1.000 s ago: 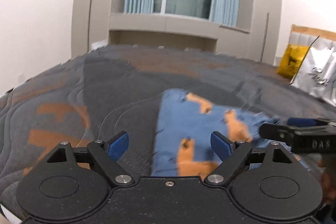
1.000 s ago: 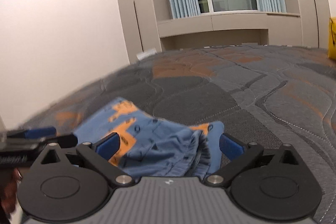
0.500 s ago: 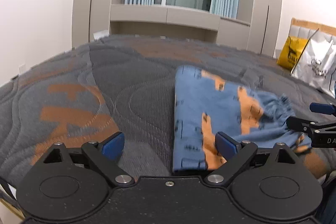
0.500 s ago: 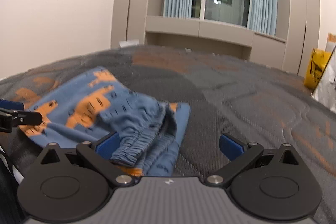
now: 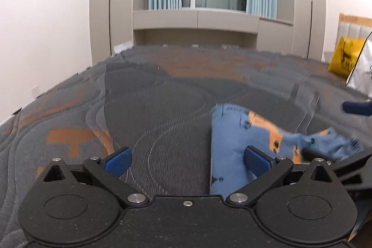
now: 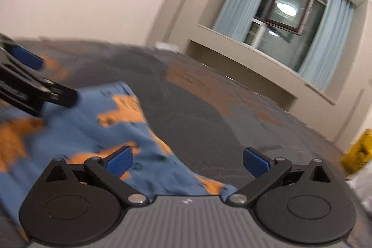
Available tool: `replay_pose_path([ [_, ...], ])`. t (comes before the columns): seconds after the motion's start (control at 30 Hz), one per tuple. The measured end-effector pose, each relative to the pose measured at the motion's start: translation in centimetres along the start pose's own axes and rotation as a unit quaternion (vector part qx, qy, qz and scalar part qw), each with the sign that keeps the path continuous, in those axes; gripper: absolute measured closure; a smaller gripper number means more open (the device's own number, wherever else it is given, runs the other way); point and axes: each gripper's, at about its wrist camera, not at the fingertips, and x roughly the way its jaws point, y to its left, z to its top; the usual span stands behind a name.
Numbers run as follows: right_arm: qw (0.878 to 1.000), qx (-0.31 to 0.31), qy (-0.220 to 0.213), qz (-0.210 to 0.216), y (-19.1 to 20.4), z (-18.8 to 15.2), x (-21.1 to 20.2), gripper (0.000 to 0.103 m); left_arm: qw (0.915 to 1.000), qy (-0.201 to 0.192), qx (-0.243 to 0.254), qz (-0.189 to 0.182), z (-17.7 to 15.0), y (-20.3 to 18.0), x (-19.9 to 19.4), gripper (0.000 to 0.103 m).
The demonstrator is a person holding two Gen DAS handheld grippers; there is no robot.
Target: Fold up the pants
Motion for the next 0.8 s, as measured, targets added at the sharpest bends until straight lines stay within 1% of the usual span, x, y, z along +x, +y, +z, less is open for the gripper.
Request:
replay_pose_path([
  [0.07, 1.000, 0.009, 0.020, -0.016, -0.1, -0.5, 1.1, 0.000, 0.9999, 0.011, -0.008, -0.005, -0.5, 0.3, 0.6, 0.001],
  [0.13, 0.999, 0.036, 0.029, -0.007, -1.0, -0.9, 1.5, 0.000, 0.9995, 0.012, -0.024, -0.015, -0.3, 0.9, 0.7, 0.000],
  [0.2, 0.998, 0.048, 0.028, -0.006, -1.4, -1.0, 1.4, 0.000, 0.9995, 0.013, -0.026, -0.011, -0.4, 0.8, 0.7, 0.001],
  [0.27, 0.998, 0.055, 0.014, -0.012, -1.8, -1.1, 0.6, 0.000, 0.9998, 0.003, -0.021, -0.006, -0.5, 0.4, -0.2, 0.001],
  [0.37, 0.996, 0.075, -0.004, -0.037, -3.0, -1.8, -1.4, 0.000, 0.9997, -0.013, -0.010, -0.016, -0.3, -0.7, -1.5, 0.001],
  [0.4, 0.996, 0.082, -0.004, -0.046, -3.6, -2.2, -1.9, 0.000, 0.9997, -0.014, -0.005, -0.017, -0.4, -1.1, -1.8, 0.001],
  [0.47, 0.994, 0.091, 0.016, -0.058, -4.7, -3.1, -2.2, 0.000, 0.9997, -0.011, 0.006, -0.019, -0.8, -2.0, -1.8, 0.001],
  [0.5, 0.993, 0.098, 0.025, -0.054, -5.1, -3.4, -2.1, 0.000, 0.9998, -0.005, 0.011, -0.017, -1.1, -2.4, -1.7, 0.001],
  [0.57, 0.992, 0.108, 0.028, -0.053, -5.5, -3.6, -2.2, 0.000, 0.9998, 0.009, 0.017, -0.012, -1.7, -3.0, -1.4, 0.001],
  [0.63, 0.993, 0.098, 0.030, -0.063, -5.4, -3.7, -2.4, 0.000, 0.9997, 0.011, 0.017, -0.011, -2.2, -3.2, -1.4, 0.001],
  [0.67, 0.993, 0.094, 0.035, -0.060, -5.3, -3.8, -2.4, 0.000, 0.9998, 0.009, 0.015, -0.011, -2.3, -3.2, -1.6, 0.001],
  [0.8, 0.991, 0.114, 0.035, -0.057, -5.3, -4.8, -3.1, 0.000, 0.9998, 0.014, 0.009, -0.010, -2.5, -3.0, -1.7, 0.001],
])
